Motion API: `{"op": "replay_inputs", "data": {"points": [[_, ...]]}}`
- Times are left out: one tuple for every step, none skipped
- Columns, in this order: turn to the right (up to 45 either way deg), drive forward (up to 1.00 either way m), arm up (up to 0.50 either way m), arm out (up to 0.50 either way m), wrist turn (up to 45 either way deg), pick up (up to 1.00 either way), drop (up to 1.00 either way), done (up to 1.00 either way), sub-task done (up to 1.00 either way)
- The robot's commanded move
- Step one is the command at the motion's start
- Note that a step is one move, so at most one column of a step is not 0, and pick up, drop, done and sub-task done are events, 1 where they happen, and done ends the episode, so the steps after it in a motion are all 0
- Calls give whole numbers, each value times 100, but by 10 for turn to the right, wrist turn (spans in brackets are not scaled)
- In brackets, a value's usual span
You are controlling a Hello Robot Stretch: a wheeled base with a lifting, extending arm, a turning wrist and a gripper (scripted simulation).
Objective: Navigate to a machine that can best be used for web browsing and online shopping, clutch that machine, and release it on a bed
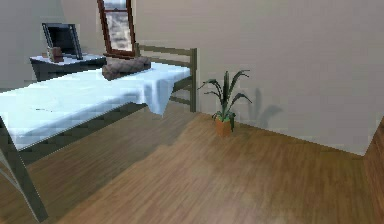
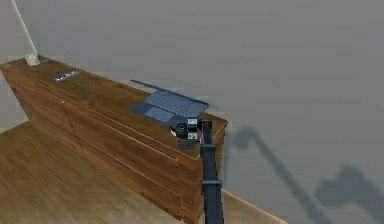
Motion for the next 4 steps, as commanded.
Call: {"op": "replay_inputs", "data": {"points": [[0, 0, 30, 0, 0, 0, 0, 0, 0], [0, 0, 0, 0, -450, 0, 0, 0, 0], [0, 0, 0, 0, -450, 0, 0, 0, 0], [0, 0, 0, 0, -360, 0, 0, 0, 0]]}}
